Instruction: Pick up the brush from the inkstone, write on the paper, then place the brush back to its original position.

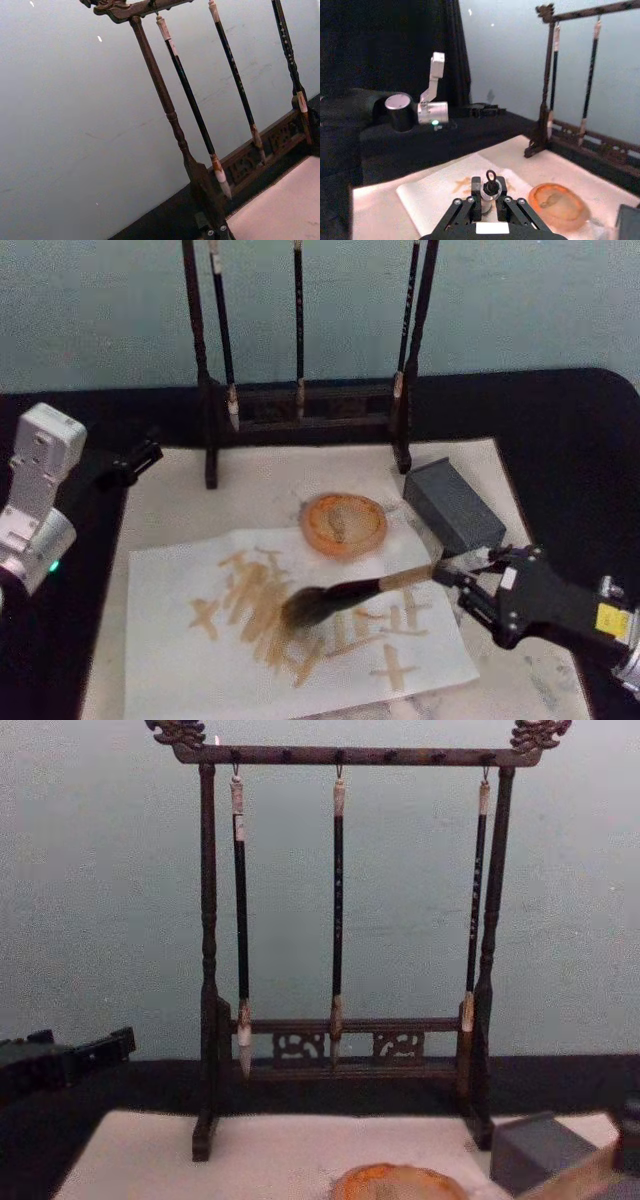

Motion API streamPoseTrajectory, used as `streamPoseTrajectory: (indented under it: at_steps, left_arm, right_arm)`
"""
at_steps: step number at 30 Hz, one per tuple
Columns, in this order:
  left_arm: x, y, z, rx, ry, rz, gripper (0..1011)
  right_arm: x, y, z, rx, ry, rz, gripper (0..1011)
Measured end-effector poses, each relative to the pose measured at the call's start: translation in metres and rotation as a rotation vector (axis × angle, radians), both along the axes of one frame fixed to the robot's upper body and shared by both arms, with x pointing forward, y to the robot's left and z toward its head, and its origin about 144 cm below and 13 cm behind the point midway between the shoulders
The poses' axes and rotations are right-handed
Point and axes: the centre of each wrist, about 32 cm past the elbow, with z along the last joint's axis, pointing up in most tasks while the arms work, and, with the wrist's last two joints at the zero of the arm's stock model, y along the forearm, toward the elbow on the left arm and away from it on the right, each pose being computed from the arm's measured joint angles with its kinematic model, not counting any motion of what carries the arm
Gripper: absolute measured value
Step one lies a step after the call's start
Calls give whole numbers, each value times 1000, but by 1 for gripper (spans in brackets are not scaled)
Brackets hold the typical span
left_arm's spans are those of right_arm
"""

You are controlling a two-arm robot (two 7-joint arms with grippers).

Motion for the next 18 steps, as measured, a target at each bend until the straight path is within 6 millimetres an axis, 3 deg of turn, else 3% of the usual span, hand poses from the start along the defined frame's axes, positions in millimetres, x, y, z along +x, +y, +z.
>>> streamPoseTrajectory:
  at_steps: [18]
  left_arm:
    - [0, 0, 0, 0, 0, 0, 1000]
  right_arm:
    - [13, 4, 0, 17, 65, 44, 161]
